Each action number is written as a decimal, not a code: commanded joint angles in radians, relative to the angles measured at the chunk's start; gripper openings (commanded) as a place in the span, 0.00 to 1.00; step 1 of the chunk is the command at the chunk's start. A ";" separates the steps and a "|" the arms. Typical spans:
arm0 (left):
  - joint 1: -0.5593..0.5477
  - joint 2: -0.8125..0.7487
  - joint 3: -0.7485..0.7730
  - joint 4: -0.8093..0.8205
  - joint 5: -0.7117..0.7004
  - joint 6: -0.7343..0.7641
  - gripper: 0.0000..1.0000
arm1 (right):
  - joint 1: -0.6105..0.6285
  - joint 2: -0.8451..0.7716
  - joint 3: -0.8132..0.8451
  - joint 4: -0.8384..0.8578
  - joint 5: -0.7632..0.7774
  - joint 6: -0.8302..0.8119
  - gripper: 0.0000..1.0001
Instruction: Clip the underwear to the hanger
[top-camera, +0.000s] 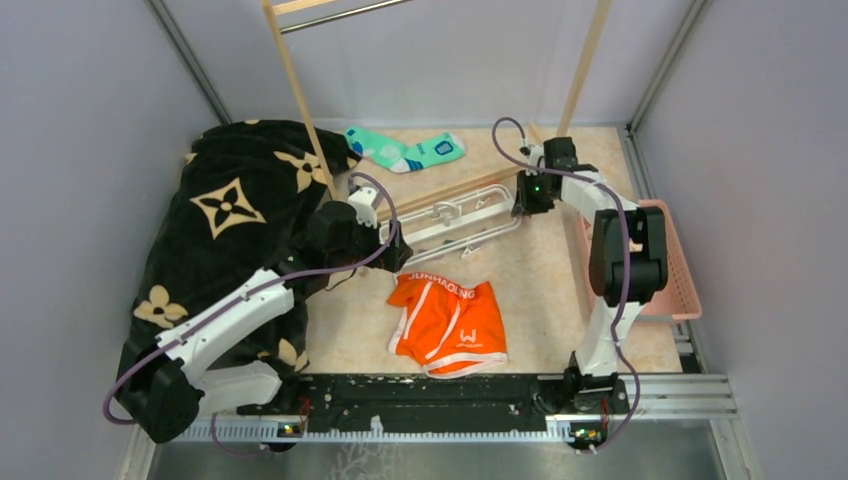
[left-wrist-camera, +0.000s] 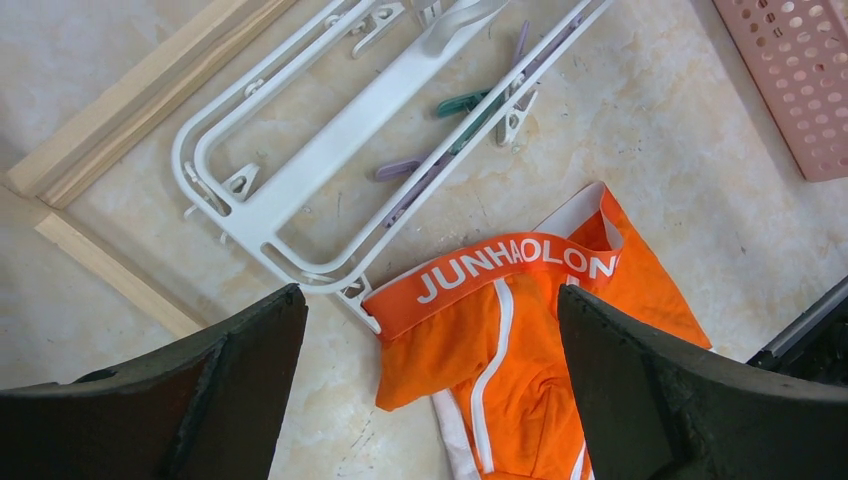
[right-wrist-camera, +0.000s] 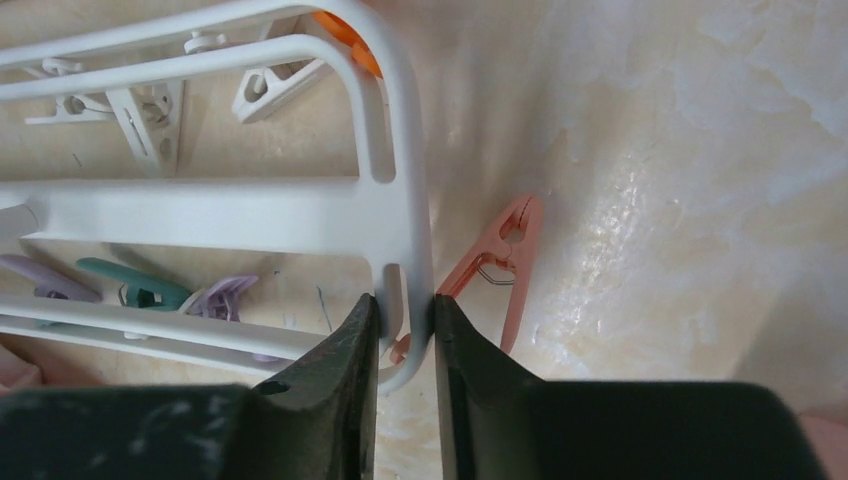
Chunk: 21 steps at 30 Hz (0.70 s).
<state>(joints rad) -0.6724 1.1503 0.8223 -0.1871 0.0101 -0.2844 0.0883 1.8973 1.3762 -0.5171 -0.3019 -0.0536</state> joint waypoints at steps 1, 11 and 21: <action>-0.006 -0.025 0.032 0.013 -0.008 0.041 0.99 | -0.005 -0.068 -0.075 0.107 -0.017 0.126 0.16; -0.006 -0.011 0.032 0.015 0.013 0.036 0.99 | -0.004 -0.216 -0.285 0.276 -0.006 0.462 0.04; -0.006 0.012 0.044 0.029 0.017 0.031 0.99 | 0.060 -0.413 -0.445 0.339 0.108 0.531 0.58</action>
<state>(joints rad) -0.6724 1.1477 0.8246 -0.1837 0.0162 -0.2607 0.1303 1.5955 0.9504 -0.2470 -0.2783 0.4484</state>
